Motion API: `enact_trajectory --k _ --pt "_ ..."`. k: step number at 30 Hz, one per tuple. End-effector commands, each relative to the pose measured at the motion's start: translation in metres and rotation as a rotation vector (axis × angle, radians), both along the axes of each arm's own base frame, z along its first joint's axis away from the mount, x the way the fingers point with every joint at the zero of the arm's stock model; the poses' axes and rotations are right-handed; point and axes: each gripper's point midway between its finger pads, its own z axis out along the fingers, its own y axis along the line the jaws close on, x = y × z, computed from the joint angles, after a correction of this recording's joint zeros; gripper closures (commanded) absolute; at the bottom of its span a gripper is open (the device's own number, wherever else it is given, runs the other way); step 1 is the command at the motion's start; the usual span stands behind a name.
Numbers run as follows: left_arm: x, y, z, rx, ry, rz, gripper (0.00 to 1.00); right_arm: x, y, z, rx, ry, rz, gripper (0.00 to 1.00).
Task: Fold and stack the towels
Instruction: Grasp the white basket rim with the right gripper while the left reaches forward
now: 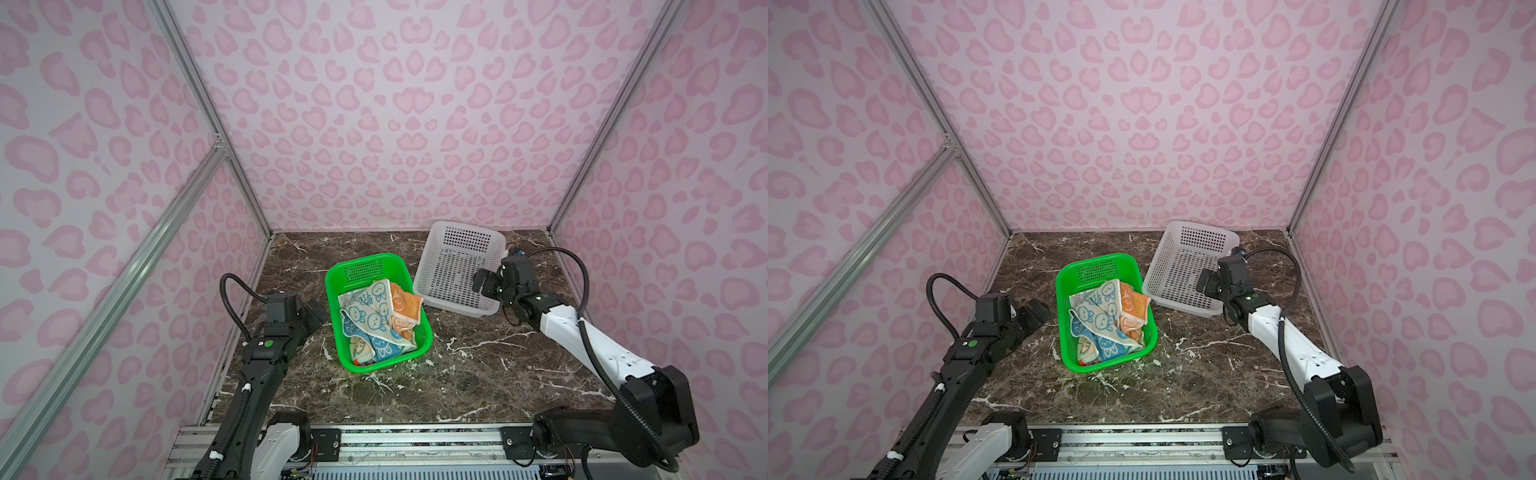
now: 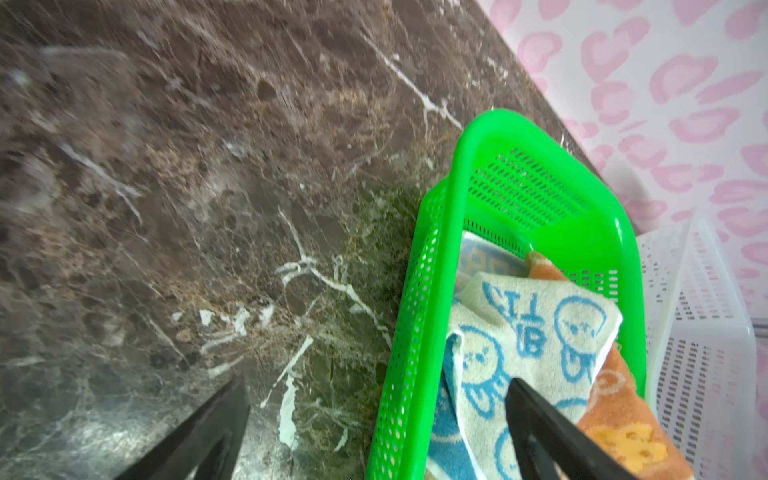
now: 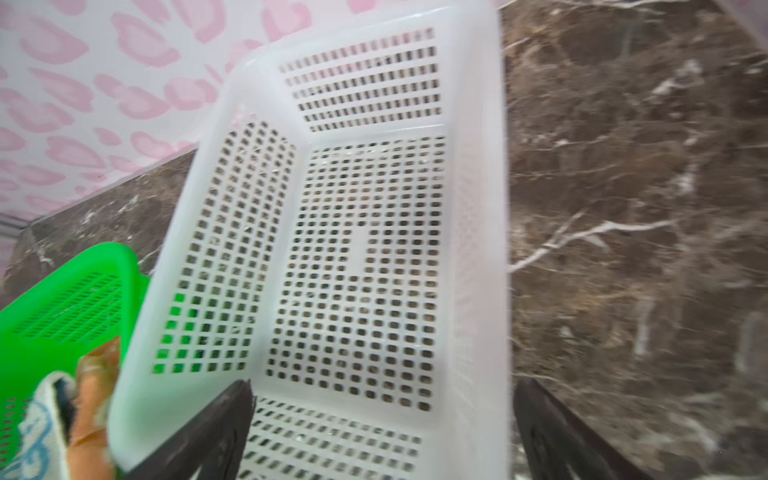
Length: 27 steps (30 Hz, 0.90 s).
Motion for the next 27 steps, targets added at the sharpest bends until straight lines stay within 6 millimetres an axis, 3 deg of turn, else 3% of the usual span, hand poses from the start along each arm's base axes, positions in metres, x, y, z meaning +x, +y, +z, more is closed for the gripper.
enact_trajectory --k 1,5,13,23,27 --pt "-0.004 -0.016 -0.009 -0.074 0.026 -0.056 0.02 0.012 0.037 0.001 0.037 0.026 0.054 0.00" --pt "-0.001 -0.026 -0.012 -0.127 0.010 -0.085 0.02 0.036 0.078 0.002 0.035 0.058 0.115 0.02" --pt "0.009 -0.033 -0.023 -0.142 0.039 -0.108 0.02 0.075 0.132 -0.016 -0.035 0.124 0.164 0.12" --pt "0.022 -0.039 -0.035 -0.135 0.079 -0.119 0.02 0.103 0.154 -0.062 -0.153 0.204 0.150 0.25" --pt "0.029 -0.045 -0.039 -0.143 0.085 -0.127 0.02 0.106 0.156 -0.073 -0.176 0.224 0.153 0.45"
